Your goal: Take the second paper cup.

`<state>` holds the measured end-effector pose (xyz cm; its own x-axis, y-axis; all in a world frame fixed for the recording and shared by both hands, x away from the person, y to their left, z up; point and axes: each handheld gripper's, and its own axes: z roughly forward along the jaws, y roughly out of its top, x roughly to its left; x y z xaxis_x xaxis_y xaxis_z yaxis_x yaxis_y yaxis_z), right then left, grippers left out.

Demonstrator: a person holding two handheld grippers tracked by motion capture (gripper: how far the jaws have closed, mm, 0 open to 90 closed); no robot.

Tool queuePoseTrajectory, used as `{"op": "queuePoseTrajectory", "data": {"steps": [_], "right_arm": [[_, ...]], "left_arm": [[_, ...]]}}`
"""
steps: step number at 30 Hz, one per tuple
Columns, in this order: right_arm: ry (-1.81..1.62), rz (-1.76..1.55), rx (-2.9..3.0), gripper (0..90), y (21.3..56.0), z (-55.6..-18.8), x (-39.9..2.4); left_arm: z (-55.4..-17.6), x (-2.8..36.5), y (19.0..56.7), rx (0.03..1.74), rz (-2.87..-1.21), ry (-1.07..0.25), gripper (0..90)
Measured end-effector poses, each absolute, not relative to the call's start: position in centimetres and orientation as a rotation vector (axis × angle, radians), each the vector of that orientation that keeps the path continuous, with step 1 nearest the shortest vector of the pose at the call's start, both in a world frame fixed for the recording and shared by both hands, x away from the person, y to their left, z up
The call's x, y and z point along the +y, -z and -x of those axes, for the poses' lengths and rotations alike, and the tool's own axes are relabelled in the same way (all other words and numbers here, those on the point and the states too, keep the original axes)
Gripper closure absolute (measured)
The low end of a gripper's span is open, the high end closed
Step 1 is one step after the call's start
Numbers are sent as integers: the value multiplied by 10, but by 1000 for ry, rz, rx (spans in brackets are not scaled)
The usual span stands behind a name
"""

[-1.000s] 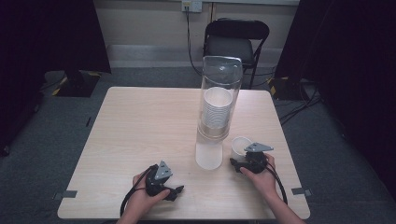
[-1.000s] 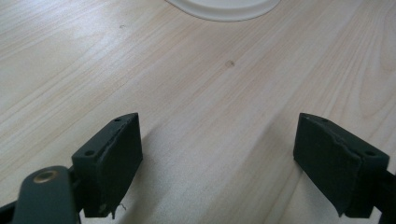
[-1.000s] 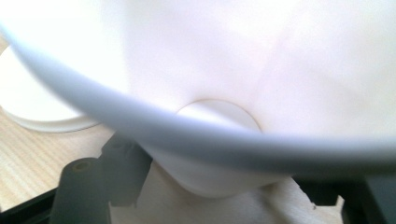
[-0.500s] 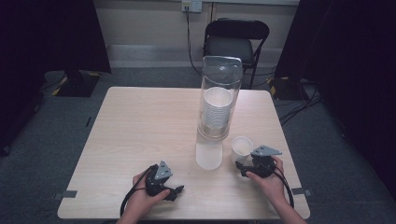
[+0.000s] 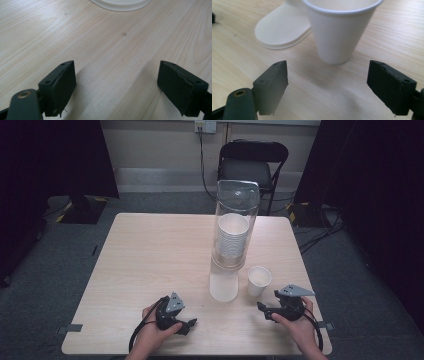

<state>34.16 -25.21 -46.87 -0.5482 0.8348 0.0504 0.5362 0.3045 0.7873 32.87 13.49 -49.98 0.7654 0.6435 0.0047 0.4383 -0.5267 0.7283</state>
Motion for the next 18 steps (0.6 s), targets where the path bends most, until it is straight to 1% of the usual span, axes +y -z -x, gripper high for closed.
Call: {"op": "queuePoseTrajectory", "data": {"steps": [9,18], "right_arm": [[-1198,-1103,2306,174,460,-325,-213],[-1291,-1056,2330,182,455,-335,-177]], "left_arm": [[-329,135,500,803,-2212,-353,150],[-329,135,500,803,-2212,-354,150]]}}
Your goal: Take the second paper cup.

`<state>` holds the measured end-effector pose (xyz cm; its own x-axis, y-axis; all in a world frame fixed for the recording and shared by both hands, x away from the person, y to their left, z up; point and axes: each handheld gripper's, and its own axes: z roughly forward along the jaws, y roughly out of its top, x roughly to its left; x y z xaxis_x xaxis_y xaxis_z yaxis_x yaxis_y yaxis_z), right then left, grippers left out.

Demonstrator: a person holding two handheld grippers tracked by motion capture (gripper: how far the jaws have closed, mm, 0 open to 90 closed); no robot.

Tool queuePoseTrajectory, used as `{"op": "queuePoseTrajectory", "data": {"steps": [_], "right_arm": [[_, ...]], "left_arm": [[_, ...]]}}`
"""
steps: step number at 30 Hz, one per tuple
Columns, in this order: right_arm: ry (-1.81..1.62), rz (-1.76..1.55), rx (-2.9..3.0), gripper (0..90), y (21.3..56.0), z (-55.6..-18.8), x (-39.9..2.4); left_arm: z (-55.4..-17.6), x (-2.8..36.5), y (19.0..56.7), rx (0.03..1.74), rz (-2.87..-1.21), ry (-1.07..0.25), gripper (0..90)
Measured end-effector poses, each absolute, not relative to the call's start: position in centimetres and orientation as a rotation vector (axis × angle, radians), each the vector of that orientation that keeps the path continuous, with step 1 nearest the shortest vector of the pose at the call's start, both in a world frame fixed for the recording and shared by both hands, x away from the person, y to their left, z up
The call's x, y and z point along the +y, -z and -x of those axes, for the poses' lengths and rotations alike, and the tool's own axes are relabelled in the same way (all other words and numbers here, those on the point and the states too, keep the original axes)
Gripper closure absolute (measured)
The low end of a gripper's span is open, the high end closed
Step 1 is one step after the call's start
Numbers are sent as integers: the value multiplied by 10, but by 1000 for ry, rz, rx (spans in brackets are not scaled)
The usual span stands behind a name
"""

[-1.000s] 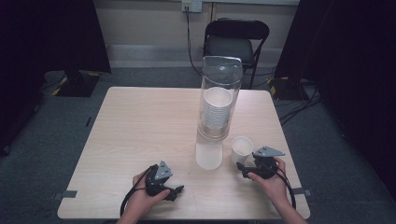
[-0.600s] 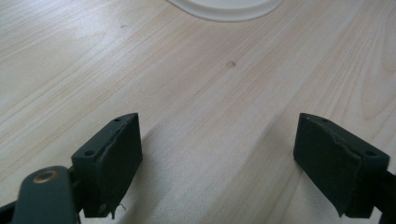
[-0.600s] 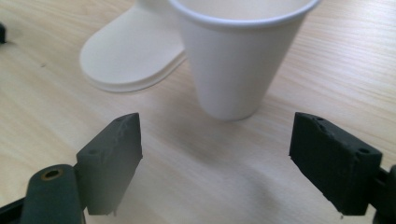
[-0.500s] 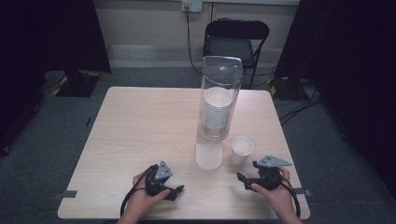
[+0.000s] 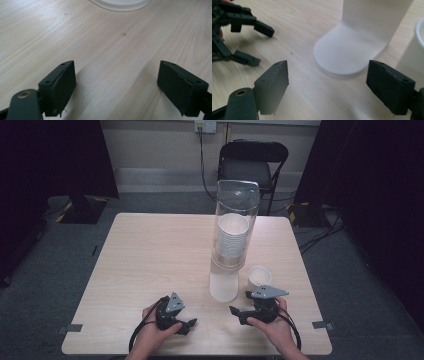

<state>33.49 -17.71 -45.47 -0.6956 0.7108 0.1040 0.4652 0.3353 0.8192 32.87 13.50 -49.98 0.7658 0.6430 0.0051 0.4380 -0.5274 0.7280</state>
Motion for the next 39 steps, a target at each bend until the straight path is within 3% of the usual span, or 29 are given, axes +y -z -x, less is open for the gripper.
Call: {"op": "queuePoseTrajectory", "data": {"steps": [34,39], "right_arm": [[-1401,-1044,2063,202,421,-403,-134],[-1414,-1022,2009,279,419,-405,-128]], "left_arm": [[-329,135,500,800,-2215,-352,150],[-329,135,500,800,-2216,-352,150]]}}
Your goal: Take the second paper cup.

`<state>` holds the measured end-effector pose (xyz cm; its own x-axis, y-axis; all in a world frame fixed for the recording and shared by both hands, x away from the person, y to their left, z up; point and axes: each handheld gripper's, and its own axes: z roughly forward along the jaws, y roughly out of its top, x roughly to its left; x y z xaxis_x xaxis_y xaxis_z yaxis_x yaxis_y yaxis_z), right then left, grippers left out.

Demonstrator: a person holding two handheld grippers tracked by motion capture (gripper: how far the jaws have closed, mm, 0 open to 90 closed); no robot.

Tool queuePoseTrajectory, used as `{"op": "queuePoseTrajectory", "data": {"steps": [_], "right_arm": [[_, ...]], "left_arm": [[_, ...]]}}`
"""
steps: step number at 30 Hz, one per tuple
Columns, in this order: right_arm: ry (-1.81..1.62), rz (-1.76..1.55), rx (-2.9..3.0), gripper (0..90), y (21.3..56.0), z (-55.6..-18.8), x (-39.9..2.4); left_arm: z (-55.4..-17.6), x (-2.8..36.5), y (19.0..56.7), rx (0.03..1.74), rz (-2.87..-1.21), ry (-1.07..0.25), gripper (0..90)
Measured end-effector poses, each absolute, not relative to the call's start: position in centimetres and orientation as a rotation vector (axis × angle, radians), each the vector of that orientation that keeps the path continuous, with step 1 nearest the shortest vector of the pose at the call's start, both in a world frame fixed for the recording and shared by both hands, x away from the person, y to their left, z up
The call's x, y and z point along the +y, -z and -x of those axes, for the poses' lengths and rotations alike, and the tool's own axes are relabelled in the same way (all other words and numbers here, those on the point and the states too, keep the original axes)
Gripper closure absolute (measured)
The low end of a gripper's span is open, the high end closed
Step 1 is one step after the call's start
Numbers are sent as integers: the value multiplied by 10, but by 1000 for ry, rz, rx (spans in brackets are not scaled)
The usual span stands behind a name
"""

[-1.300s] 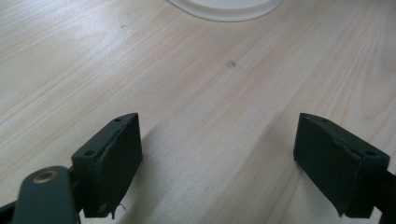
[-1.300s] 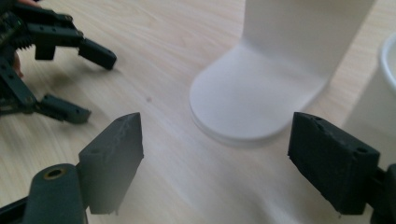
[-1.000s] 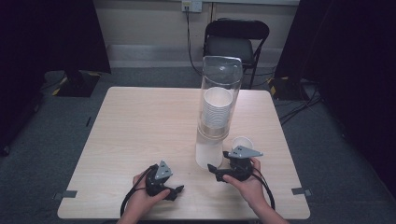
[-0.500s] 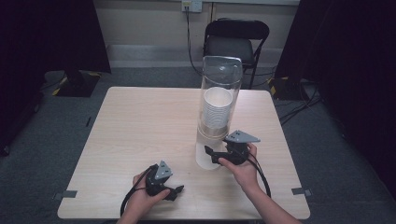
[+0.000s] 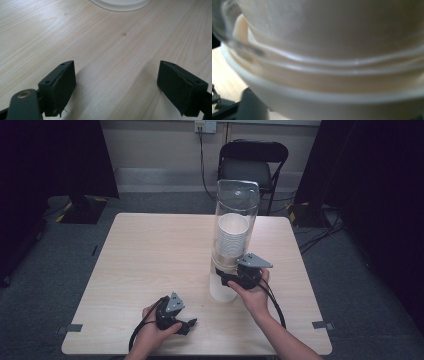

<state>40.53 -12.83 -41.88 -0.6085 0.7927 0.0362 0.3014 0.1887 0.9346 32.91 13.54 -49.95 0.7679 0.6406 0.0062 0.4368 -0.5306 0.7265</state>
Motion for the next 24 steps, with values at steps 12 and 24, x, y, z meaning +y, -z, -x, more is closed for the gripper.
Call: {"op": "queuePoseTrajectory", "data": {"steps": [12,24], "right_arm": [[-1414,-1014,1977,339,424,-402,-128],[-1394,-1065,1994,347,449,-389,-120]], "left_arm": [[-329,135,500,799,-2215,-353,150],[-329,135,500,802,-2216,-357,148]]}}
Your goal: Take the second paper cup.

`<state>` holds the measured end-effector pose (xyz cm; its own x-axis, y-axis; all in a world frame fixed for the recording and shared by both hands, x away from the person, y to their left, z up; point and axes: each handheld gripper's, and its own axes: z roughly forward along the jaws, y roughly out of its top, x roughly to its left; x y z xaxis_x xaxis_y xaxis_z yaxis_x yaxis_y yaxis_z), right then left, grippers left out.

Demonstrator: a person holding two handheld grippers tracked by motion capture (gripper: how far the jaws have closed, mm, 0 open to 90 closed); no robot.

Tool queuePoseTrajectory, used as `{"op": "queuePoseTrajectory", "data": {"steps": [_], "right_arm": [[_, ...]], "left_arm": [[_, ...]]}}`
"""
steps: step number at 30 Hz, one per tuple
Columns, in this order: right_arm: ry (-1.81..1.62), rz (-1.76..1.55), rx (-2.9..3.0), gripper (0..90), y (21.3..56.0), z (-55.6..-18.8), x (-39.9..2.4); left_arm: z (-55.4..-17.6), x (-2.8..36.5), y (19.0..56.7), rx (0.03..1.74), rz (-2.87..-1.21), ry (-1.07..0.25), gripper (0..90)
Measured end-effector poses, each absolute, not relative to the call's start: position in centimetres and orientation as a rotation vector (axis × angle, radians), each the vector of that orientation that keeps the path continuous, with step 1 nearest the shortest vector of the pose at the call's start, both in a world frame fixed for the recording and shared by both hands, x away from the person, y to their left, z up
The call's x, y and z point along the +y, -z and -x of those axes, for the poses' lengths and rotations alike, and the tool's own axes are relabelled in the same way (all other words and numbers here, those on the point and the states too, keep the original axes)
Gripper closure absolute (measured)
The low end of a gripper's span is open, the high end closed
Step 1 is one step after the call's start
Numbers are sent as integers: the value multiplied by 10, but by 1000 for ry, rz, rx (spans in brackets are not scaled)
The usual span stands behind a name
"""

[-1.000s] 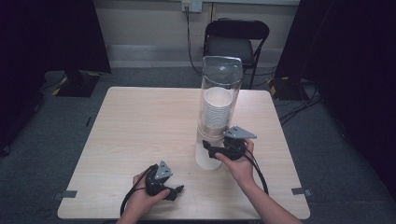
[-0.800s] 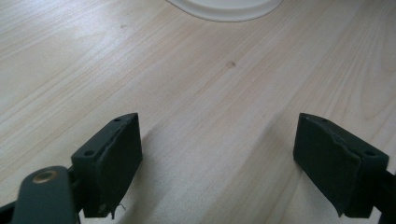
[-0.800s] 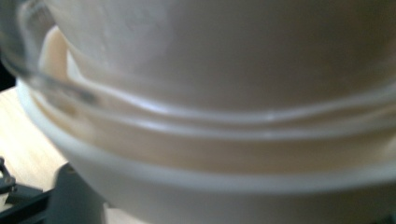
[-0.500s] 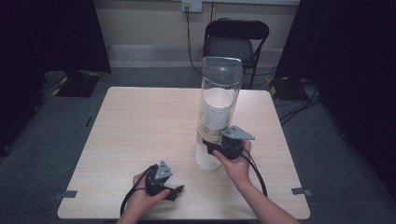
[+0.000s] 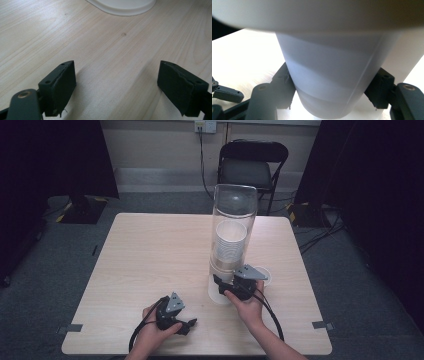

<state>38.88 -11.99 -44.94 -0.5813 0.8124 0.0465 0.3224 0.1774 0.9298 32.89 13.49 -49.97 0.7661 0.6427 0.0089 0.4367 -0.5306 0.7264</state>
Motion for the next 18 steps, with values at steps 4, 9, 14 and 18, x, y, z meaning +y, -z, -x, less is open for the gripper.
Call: {"op": "queuePoseTrajectory", "data": {"steps": [4,9,14,18], "right_arm": [[-1384,-1046,1995,349,450,-389,-120],[-1381,-1040,2001,352,452,-388,-121],[-1391,-1034,1995,353,453,-388,-120],[-1403,-1021,1993,353,455,-390,-122]], "left_arm": [[-329,135,500,803,-2216,-357,148],[-329,135,500,807,-2214,-357,148],[-329,135,500,806,-2214,-357,148],[-329,135,500,807,-2214,-358,148]]}}
